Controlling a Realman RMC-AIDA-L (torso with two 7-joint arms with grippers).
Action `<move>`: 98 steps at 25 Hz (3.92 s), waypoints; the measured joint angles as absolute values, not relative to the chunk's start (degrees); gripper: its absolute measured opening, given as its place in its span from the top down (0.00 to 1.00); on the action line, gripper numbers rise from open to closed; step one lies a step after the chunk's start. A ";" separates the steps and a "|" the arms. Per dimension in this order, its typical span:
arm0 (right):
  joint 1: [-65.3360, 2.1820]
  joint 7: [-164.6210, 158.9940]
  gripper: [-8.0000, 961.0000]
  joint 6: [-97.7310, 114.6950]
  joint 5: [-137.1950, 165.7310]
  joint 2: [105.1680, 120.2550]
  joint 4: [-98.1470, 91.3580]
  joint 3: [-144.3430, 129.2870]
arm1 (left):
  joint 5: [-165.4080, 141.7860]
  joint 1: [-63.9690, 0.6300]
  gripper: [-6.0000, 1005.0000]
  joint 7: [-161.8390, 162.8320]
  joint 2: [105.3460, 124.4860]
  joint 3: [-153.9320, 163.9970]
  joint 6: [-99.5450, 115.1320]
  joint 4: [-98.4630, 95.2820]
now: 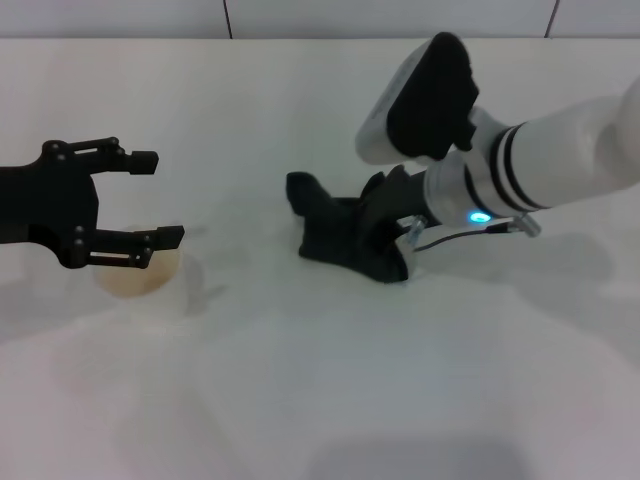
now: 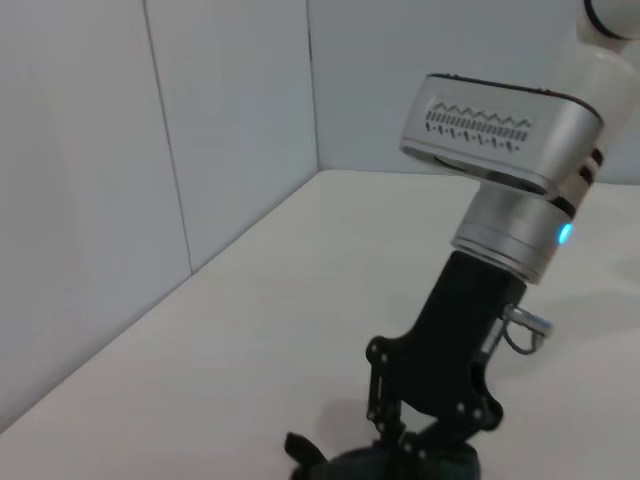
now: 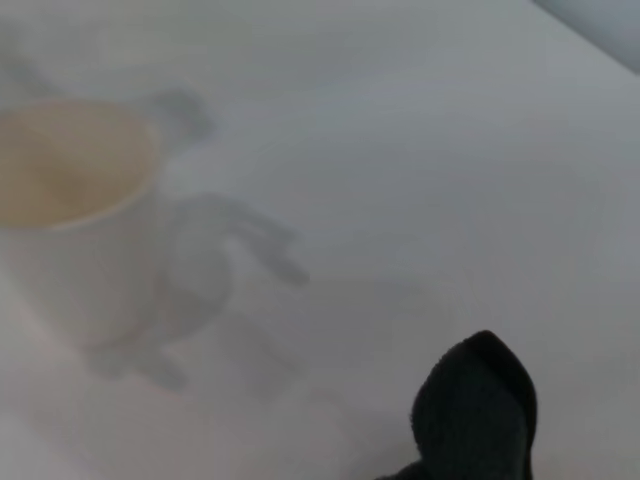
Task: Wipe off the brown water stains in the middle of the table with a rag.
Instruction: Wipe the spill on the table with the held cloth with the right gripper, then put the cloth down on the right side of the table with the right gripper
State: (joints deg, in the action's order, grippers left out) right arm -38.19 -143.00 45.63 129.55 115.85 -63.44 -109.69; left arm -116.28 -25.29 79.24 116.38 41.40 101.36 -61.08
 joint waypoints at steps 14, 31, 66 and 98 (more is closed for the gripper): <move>-35.09 -143.01 0.91 45.34 135.48 115.68 -61.62 -102.82 | -116.28 -25.04 0.12 79.50 116.37 41.40 101.24 -61.08; -28.36 -143.90 0.91 47.89 134.79 115.95 -70.94 -107.09 | -116.28 -25.04 0.12 79.44 116.46 41.40 100.98 -61.08; -20.98 -140.69 0.91 62.09 130.93 115.11 -78.28 -95.08 | -116.21 -24.86 0.12 79.22 116.45 41.13 100.93 -61.18; -18.42 -133.21 0.54 68.57 126.76 115.14 -80.17 -89.59 | -115.89 -24.15 0.12 79.51 116.32 40.99 101.16 -61.54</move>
